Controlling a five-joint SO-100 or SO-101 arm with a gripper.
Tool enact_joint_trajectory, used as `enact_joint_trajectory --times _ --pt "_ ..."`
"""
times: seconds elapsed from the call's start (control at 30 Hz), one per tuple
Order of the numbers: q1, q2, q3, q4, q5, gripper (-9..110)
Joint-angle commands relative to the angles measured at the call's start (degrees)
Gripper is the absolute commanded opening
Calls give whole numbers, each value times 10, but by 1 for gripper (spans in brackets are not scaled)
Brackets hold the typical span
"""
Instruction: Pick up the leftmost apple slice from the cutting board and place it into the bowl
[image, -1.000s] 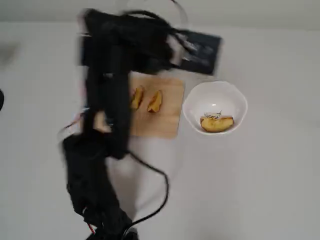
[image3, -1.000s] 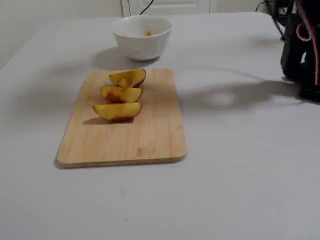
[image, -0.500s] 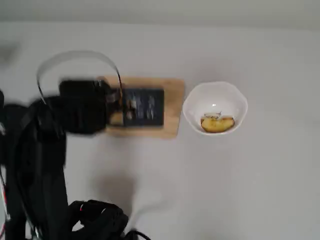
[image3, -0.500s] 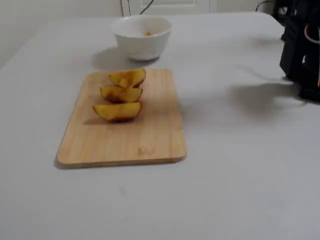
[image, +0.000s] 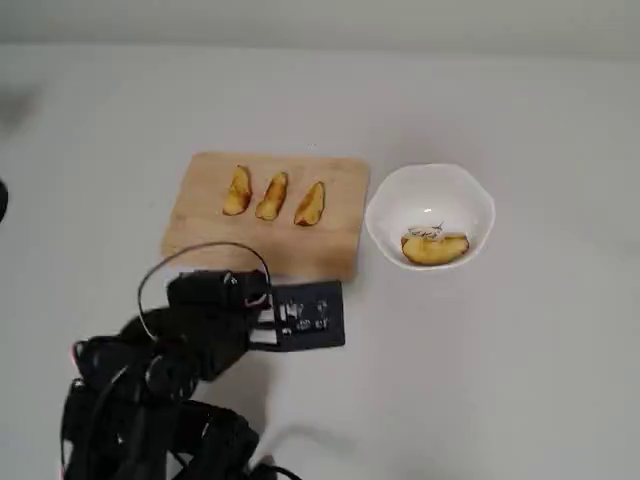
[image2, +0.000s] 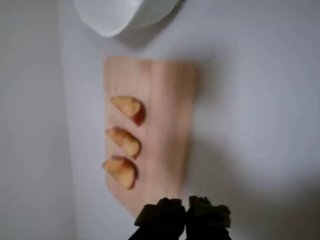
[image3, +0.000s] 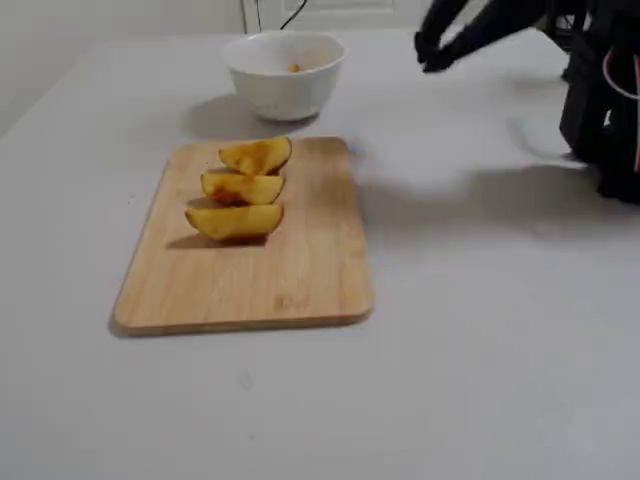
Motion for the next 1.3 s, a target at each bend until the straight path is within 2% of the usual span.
enact_joint_trajectory --times 0.0,0.1,0.33,1.27 --pt "17 54 43 -12 -26 0" --pt "10 133 100 16 -50 0" --pt "14 132 176 -4 -49 1" --pt "10 132 176 0 -32 0"
